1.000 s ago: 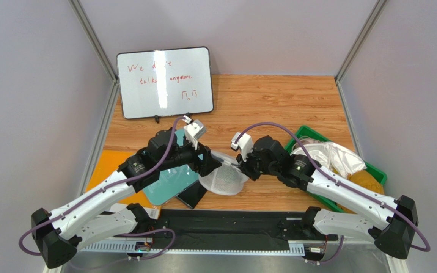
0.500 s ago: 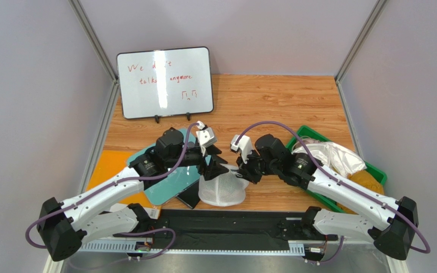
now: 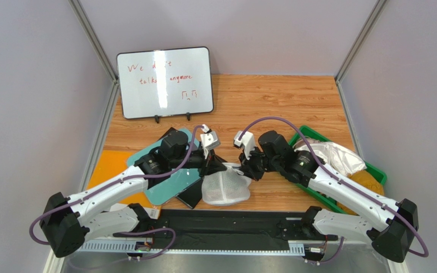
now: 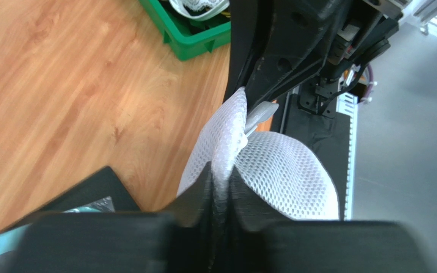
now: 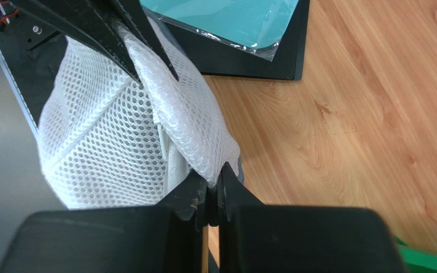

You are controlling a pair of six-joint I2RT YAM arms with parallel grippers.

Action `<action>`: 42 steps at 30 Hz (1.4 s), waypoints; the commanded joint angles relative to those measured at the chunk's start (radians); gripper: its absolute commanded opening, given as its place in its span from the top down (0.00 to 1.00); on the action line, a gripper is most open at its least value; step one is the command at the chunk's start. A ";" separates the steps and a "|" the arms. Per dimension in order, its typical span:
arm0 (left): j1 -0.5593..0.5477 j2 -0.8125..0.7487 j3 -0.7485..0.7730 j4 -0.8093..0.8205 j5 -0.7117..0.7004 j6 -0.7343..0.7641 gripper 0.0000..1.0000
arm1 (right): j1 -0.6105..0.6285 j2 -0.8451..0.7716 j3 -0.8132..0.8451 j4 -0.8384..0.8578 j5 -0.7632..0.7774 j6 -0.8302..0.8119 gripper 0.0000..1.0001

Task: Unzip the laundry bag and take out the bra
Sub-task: Unzip the laundry bag at the center of the board.

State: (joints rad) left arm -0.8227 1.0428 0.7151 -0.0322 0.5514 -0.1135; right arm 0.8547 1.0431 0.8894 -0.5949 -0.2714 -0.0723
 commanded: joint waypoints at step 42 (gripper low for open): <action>-0.003 0.046 0.104 -0.149 -0.099 -0.186 1.00 | 0.052 0.078 0.019 0.175 -0.035 0.279 0.57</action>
State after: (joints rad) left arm -0.8238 1.1137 0.7704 -0.2016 0.4255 -0.2790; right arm 0.9047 1.1133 0.9092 -0.4515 -0.3485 0.1959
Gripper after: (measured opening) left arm 0.028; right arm 0.426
